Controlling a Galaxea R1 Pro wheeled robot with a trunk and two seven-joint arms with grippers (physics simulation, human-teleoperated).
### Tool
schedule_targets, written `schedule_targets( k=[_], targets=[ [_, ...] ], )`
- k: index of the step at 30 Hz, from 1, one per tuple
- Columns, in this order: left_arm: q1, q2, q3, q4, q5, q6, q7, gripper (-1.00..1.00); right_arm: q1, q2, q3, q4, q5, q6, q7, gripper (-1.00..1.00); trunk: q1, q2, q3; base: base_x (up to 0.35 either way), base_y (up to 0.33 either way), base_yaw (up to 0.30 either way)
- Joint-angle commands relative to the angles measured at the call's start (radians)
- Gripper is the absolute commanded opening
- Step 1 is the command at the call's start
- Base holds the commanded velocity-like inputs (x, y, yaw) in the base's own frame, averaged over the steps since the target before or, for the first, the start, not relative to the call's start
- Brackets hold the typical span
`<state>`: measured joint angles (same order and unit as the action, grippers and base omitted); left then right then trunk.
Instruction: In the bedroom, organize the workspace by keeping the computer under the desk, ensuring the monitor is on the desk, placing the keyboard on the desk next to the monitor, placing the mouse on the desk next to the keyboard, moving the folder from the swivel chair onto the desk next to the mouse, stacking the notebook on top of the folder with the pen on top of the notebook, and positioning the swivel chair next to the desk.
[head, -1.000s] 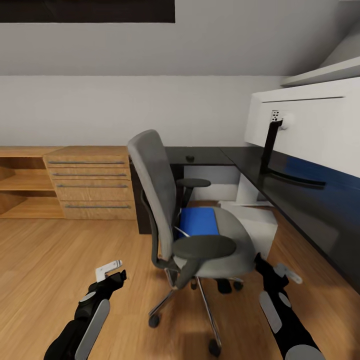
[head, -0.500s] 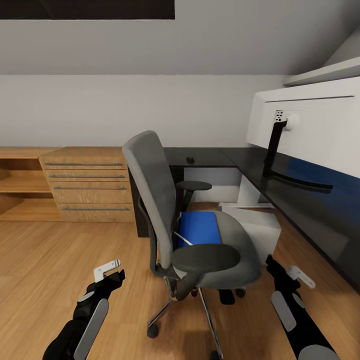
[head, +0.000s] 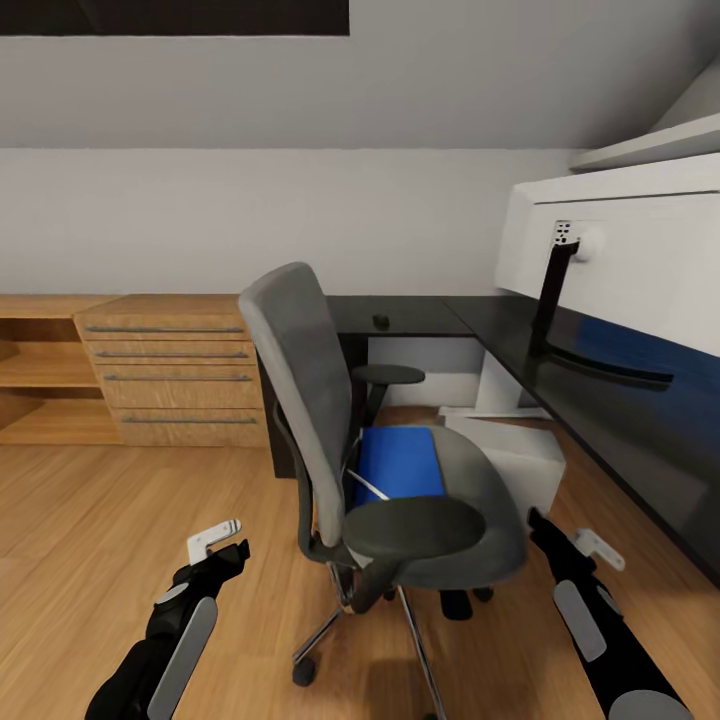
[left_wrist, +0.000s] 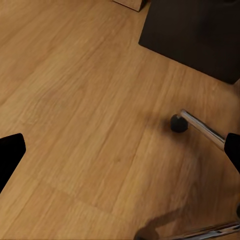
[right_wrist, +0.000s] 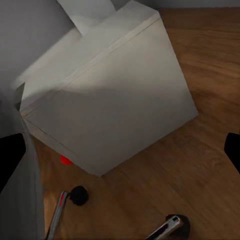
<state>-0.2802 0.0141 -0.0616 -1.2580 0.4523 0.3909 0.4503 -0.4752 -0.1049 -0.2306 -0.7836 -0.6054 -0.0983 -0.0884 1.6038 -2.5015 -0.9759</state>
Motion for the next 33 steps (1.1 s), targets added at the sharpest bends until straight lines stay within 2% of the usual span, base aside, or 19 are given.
schedule_targets(
  k=[1,5,14,17,33],
  targets=[
    [-0.001,0.001,-0.003,-0.001,0.01,0.001,0.01,1.0,0.0,-0.001,0.002,0.0,-0.011,0.002,0.007,1.0,0.0,0.0,-0.001,0.094,0.0,0.0],
    [-0.001,0.001,-0.004,-0.006,0.011,0.0,0.009,1.0,0.0,-0.001,0.002,-0.002,-0.014,0.011,0.022,1.0,0.0,0.0,-0.001,0.23,0.0,0.0],
    [-0.001,0.001,0.031,-0.007,0.011,0.0,0.008,1.0,0.0,0.002,0.001,-0.039,-0.028,0.012,0.022,1.0,0.0,0.0,-0.001,0.152,0.0,0.0],
    [-0.001,0.001,0.034,-0.008,0.011,0.0,0.008,1.0,0.001,0.008,0.003,-0.09,-0.032,0.016,0.019,1.0,0.0,0.0,-0.001,0.029,0.0,0.0],
    [-0.001,0.001,0.034,-0.008,0.011,0.0,0.008,1.0,0.001,0.008,0.003,-0.093,-0.034,0.023,0.019,1.0,0.0,0.0,-0.001,0.001,0.0,0.0]
  ],
)
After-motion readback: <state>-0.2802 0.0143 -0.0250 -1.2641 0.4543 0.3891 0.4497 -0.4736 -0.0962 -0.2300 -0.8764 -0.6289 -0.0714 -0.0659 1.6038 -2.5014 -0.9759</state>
